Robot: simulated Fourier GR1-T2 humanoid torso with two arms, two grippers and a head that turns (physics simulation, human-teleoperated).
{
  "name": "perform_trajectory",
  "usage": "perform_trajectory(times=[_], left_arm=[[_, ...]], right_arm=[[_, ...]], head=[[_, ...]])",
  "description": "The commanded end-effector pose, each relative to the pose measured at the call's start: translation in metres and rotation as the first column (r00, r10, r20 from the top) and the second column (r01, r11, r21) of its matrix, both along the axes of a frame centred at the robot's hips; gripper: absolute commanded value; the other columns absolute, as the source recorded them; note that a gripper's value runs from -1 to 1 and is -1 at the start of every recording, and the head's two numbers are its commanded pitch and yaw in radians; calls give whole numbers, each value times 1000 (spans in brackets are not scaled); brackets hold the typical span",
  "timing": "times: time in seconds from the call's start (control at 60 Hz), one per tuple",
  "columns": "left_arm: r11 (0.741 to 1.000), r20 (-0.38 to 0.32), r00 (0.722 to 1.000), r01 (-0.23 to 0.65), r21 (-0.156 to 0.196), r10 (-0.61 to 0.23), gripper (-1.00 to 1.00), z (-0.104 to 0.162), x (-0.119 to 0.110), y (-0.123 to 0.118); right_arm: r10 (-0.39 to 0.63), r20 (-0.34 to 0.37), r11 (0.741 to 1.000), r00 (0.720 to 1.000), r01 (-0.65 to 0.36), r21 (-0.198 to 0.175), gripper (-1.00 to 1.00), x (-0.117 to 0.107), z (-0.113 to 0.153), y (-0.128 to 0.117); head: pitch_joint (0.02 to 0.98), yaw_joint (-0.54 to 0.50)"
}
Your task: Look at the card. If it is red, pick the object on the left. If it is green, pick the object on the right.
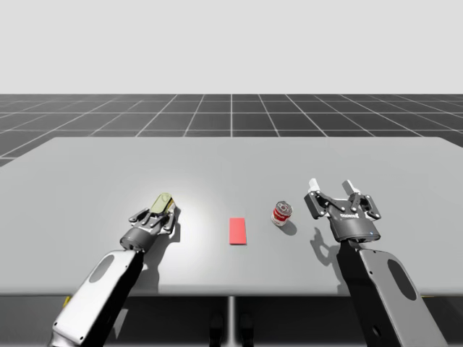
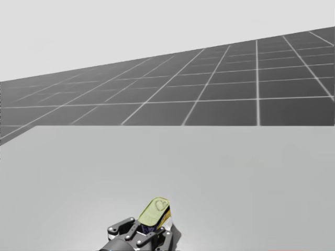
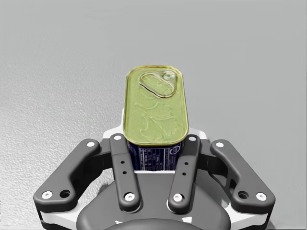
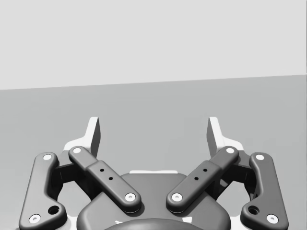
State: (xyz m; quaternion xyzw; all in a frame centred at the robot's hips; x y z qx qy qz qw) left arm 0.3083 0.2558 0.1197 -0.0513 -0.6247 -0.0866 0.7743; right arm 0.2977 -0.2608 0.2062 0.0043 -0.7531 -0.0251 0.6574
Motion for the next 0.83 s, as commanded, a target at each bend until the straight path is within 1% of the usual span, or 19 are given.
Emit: perform_trajectory(times=[0.017, 0.117, 0.3, 0.317, 0.467, 0.483, 0.5, 0.6, 0.617, 0.683, 0.7, 0.733, 0.8, 0.833], left_arm=[[994, -6, 994, 105, 11, -105, 1000, 2, -3, -8], [993, 14, 993, 118, 22, -118, 1000, 17, -6, -9], [990, 90, 987, 126, 58, -131, 1000, 63, -3, -6], [990, 105, 986, 126, 66, -133, 1000, 73, -2, -5], [985, 157, 976, 134, 106, -149, 1000, 110, -1, -4], [985, 163, 975, 134, 111, -151, 1000, 113, -1, -4], [984, 178, 972, 134, 120, -154, 1000, 122, -1, -4], [981, 211, 964, 134, 138, -162, 1000, 142, 0, -6], [980, 223, 961, 133, 147, -164, 1000, 150, 1, -6], [980, 243, 956, 131, 152, -165, 1000, 162, 3, -7], [979, 258, 952, 128, 161, -167, 1000, 170, 4, -7], [978, 269, 948, 126, 168, -169, 1000, 176, 5, -8], [978, 301, 938, 122, 171, -170, 1000, 194, 7, -9], [976, 316, 933, 121, 180, -173, 1000, 202, 7, -10]], right_arm=[[-2, 1, 1000, 1000, 2, -7, -1000, 0, -1, 0], [-5, 4, 1000, 1000, 5, -15, -1000, 0, -1, -1], [-7, 5, 1000, 1000, 7, -20, -1000, 1, -1, -1], [-7, 5, 1000, 1000, 8, -19, -1000, 1, -1, -1], [-7, 3, 1000, 1000, 7, -20, -1000, 1, -1, -1], [-7, 3, 1000, 1000, 7, -20, -1000, 1, -1, -1], [-7, 3, 1000, 1000, 7, -20, -1000, 1, -1, -1], [-7, 3, 1000, 1000, 7, -20, -1000, 1, -1, -1], [-6, 3, 1000, 1000, 7, -19, -1000, 1, -1, -1], [-7, 2, 1000, 1000, 7, -19, -1000, 1, -1, -1], [-6, 2, 1000, 1000, 6, -19, -1000, 1, -1, -1], [-6, 3, 1000, 1000, 6, -20, -1000, 1, -1, -1], [-6, 2, 1000, 1000, 6, -21, -1000, 1, -2, -1], [-6, 2, 1000, 1000, 7, -22, -1000, 2, -2, -1]], head=[[424, 357], [415, 358], [410, 356], [407, 355], [398, 354], [399, 355], [399, 356], [399, 359], [399, 360], [398, 361], [397, 362], [397, 362], [395, 364], [394, 364]])
